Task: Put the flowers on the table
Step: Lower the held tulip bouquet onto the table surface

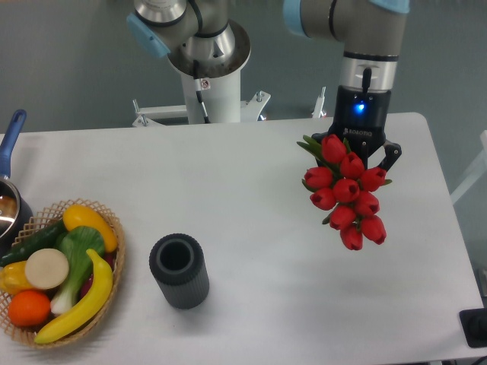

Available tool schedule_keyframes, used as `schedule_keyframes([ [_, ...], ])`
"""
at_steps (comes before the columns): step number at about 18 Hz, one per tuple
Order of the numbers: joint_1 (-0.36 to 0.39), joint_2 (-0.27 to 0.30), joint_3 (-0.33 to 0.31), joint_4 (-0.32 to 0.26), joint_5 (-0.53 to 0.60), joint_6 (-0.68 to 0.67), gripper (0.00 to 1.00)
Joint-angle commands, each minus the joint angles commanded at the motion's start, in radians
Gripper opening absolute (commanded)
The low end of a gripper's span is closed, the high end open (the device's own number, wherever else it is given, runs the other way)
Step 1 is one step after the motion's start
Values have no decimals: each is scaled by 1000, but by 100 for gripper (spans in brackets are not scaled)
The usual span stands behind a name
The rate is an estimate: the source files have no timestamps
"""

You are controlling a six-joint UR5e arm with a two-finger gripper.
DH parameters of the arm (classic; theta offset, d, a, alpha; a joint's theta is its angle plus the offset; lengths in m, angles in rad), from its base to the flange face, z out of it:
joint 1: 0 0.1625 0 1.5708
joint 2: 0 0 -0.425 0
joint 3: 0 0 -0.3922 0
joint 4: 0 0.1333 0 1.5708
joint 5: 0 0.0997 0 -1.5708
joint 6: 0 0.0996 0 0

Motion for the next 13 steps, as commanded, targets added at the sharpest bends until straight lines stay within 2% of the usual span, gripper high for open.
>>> schedule_keyframes([
  [4,-29,-18,-21,-2,104,2,38],
  [13,-156,-136,-18,-2,249,-2,38],
])
